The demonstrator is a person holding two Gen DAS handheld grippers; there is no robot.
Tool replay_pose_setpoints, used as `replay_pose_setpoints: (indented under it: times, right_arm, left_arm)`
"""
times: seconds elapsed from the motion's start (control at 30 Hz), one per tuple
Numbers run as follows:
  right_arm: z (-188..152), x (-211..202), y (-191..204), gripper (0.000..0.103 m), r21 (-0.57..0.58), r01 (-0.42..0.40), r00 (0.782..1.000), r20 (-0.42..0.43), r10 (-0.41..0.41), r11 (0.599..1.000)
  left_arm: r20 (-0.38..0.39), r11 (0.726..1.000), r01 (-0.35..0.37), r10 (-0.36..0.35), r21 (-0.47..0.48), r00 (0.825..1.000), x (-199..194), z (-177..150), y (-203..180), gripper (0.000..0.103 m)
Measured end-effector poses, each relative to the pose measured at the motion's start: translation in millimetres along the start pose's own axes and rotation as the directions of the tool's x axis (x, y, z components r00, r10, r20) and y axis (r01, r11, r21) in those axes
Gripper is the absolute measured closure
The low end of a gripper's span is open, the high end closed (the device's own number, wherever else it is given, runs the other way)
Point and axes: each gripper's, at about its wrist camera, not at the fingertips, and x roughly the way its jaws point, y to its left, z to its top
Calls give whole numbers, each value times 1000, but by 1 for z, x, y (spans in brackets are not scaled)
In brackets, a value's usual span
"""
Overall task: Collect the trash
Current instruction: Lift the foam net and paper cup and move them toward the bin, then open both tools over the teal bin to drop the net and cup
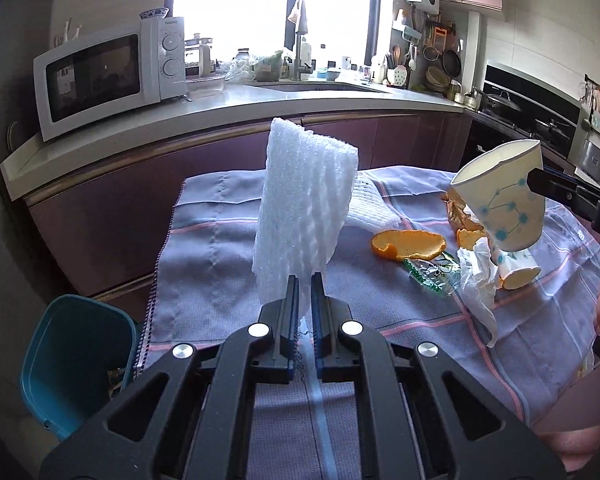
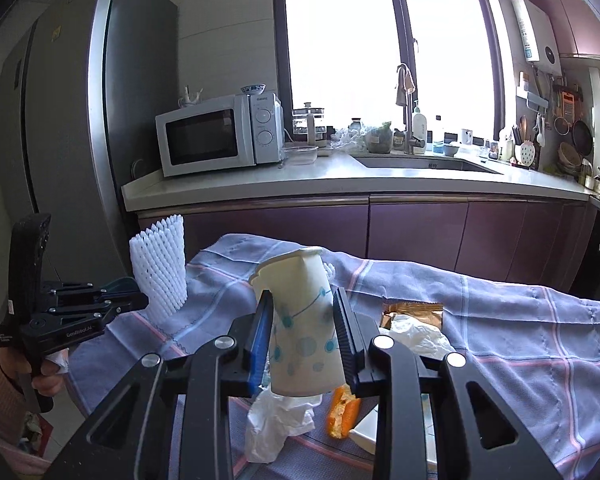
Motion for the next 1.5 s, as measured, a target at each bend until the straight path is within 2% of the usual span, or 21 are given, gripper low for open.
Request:
replay_pose_setpoints:
  times: [0.2, 0.4, 0.63, 0.87, 1.17, 1.5]
  right_arm:
    - [2, 7, 15, 74, 46, -113, 993, -6, 114, 992]
    - [2, 27, 46, 74, 57, -219, 975, -37, 221, 974]
    - [8, 53, 86, 74, 48, -332, 940, -70, 335, 942]
    - [15, 83, 128, 74, 41, -433, 893, -119, 435, 900]
    - [22, 118, 173, 74, 48, -514, 841, -170, 514, 856]
    - [28, 161, 219, 74, 50, -555, 802, -233, 550, 830]
  left_arm:
    - [16, 999, -20, 20, -35, 1000, -21, -6, 18, 96]
    - [30, 995, -63, 65, -71, 997, -45, -14, 40, 96]
    - [34, 983, -144, 149, -117, 988, -72, -24, 76, 96]
    - [18, 959, -229, 235, -167, 972, -92, -37, 118, 96]
    - [-19, 927, -307, 310, -215, 951, -105, -56, 161, 96]
    - [-72, 902, -347, 340, -255, 937, -95, -73, 193, 96]
